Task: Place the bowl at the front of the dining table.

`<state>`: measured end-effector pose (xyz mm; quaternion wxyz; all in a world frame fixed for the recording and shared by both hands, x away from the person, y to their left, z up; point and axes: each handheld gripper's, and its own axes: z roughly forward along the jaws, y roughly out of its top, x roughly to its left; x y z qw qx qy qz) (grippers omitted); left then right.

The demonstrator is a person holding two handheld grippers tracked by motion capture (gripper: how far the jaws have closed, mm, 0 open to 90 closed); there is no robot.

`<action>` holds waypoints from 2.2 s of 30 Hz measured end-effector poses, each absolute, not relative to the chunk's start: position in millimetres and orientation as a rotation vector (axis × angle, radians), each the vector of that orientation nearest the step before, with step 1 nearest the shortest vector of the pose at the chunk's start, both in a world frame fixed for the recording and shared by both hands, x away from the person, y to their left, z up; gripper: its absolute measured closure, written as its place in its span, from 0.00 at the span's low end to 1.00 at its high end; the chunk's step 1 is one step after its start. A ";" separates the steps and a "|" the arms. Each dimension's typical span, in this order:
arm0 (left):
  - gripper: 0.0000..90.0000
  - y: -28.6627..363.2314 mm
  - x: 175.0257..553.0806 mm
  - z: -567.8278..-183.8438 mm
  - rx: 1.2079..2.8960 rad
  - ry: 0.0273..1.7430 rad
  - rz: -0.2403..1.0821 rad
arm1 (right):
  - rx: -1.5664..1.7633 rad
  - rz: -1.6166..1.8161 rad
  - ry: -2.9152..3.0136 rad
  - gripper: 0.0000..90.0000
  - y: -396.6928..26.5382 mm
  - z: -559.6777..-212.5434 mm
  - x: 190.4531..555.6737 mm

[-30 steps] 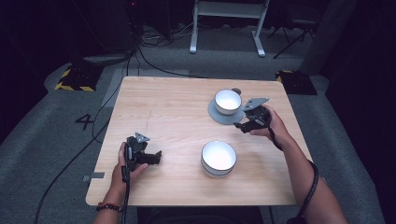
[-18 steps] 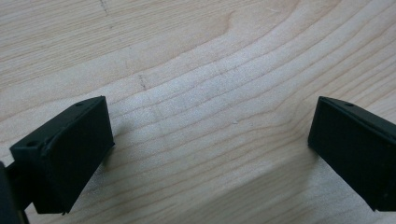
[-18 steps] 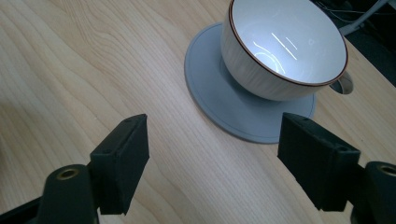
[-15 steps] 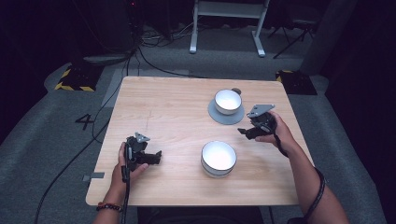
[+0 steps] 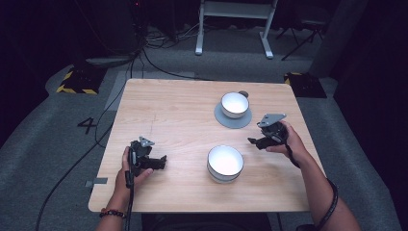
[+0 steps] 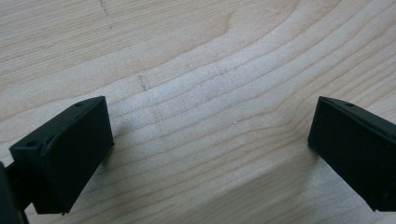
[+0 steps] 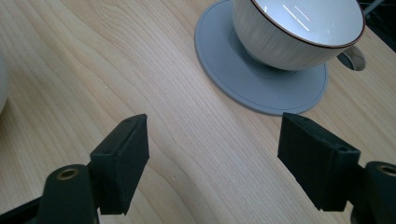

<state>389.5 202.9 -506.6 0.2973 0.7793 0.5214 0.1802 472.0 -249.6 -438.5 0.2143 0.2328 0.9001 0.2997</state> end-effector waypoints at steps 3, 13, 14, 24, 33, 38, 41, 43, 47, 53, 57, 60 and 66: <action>0.00 202.9 389.5 -506.6 2.072 1.386 0.479 | 0.643 0.818 2.496 0.27 -250.4 -439.8 469.0; 0.00 202.9 389.5 -506.6 2.072 1.386 0.479 | 0.625 0.806 2.504 0.27 -253.6 -444.2 458.5; 0.00 202.9 389.6 -506.6 2.072 1.386 0.479 | 0.623 0.811 2.505 0.27 -253.5 -445.0 457.8; 0.00 202.9 389.6 -506.6 2.072 1.386 0.479 | 0.627 0.798 2.516 0.27 -258.3 -450.9 450.0; 0.00 202.9 389.6 -506.6 2.072 1.386 0.479 | 0.634 0.795 2.513 0.27 -262.1 -452.5 442.9; 0.00 202.9 389.6 -506.6 2.072 1.386 0.479 | 0.634 0.788 2.511 0.27 -266.2 -454.8 436.8; 0.00 202.9 389.6 -506.6 2.072 1.386 0.478 | 0.640 0.799 2.514 0.27 -268.6 -456.6 432.9; 0.00 202.9 389.6 -506.6 2.072 1.386 0.479 | 0.652 0.798 2.518 0.27 -270.1 -457.9 429.7; 0.00 202.9 389.6 -506.6 2.072 1.386 0.480 | 0.659 0.794 2.518 0.27 -273.6 -462.1 425.6; 0.00 202.9 389.8 -506.5 2.074 1.386 0.480 | 0.682 0.784 2.526 0.26 -278.4 -468.3 419.0; 0.00 202.7 389.8 -506.5 2.071 1.387 0.481 | 0.724 0.808 2.513 0.26 -281.9 -472.1 412.9; 0.00 202.7 389.8 -506.5 2.072 1.387 0.481 | 0.729 0.802 2.512 0.25 -285.0 -475.1 407.8; 0.00 202.8 390.3 -506.4 2.075 1.384 0.485 | 0.757 0.831 2.500 0.24 -296.4 -478.3 399.1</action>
